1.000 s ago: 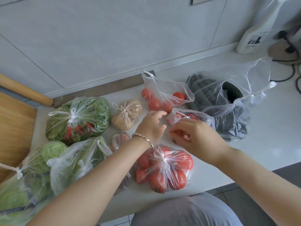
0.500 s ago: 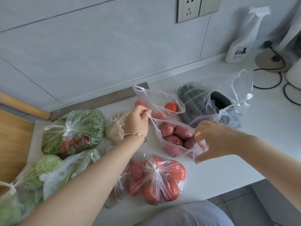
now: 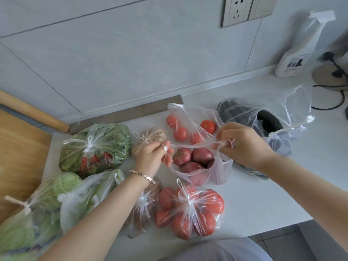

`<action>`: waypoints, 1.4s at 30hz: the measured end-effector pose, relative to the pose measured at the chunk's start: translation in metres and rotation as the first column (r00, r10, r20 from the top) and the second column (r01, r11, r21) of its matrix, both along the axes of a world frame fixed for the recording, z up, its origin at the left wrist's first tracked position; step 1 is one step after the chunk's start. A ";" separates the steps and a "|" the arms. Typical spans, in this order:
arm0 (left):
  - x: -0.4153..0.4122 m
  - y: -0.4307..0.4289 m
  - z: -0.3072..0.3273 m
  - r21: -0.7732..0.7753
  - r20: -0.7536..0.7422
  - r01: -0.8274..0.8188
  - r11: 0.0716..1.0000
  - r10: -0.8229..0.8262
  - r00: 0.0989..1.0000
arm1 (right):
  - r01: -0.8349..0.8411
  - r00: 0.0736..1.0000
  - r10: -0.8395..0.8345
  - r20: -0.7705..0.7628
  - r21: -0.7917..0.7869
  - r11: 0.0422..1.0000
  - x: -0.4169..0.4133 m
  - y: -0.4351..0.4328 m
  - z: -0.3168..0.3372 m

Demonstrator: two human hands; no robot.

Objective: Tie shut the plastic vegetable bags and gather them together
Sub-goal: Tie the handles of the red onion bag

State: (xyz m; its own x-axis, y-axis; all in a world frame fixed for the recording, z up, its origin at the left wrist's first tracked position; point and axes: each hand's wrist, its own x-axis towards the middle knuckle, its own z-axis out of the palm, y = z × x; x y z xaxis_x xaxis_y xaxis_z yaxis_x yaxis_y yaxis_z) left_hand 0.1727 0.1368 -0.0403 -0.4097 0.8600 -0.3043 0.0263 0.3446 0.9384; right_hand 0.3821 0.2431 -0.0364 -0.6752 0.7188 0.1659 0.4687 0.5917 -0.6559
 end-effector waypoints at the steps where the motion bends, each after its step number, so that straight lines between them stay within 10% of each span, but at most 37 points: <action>1: -0.002 -0.001 0.003 -0.021 -0.009 0.012 1.000 -0.012 1.000 | 0.075 0.992 -0.092 -0.092 -0.173 0.982 -0.006 -0.003 -0.001; 6: -0.015 0.000 0.004 -0.075 0.005 0.028 0.997 -0.028 1.000 | 0.130 0.856 -0.473 -0.209 -0.799 0.588 -0.017 -0.006 -0.022; 13: 0.003 0.008 0.000 0.118 0.094 0.105 0.987 -0.116 0.989 | 0.009 0.878 -0.358 -0.318 -0.737 0.676 -0.027 -0.017 -0.014; 18: 0.017 0.023 -0.013 0.189 0.032 0.083 0.978 -0.091 0.995 | 0.226 0.928 -0.320 -0.190 -0.396 0.890 -0.037 -0.016 -0.009; 23: 0.023 0.029 -0.027 0.104 0.040 0.041 0.994 -0.046 0.998 | 0.053 0.818 -0.468 -0.334 -0.767 0.640 -0.048 -0.015 -0.018; 31: 0.024 0.030 -0.026 0.058 0.302 0.026 0.998 -0.043 0.952 | 0.029 0.824 -0.518 -0.231 -0.895 0.446 -0.070 -0.019 -0.035; 37: 0.017 0.039 -0.033 -0.125 0.419 -0.030 0.992 0.080 0.904 | 0.014 0.804 -0.558 -0.204 -0.933 0.360 -0.069 -0.023 -0.045; 42: 0.017 0.041 -0.033 -0.136 0.260 0.027 0.990 0.010 0.966 | 0.054 0.858 -0.461 -0.229 -0.851 0.523 -0.063 -0.025 -0.043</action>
State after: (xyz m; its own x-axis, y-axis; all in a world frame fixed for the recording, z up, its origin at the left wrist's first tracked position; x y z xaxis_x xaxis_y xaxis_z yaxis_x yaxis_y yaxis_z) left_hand 0.1900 0.1778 -0.0738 -0.2937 0.8056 -0.5145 -0.2084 0.4713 0.8570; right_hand 0.3188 0.2183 -0.0796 -0.4551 0.8060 -0.3784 0.0984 -0.3768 -0.9211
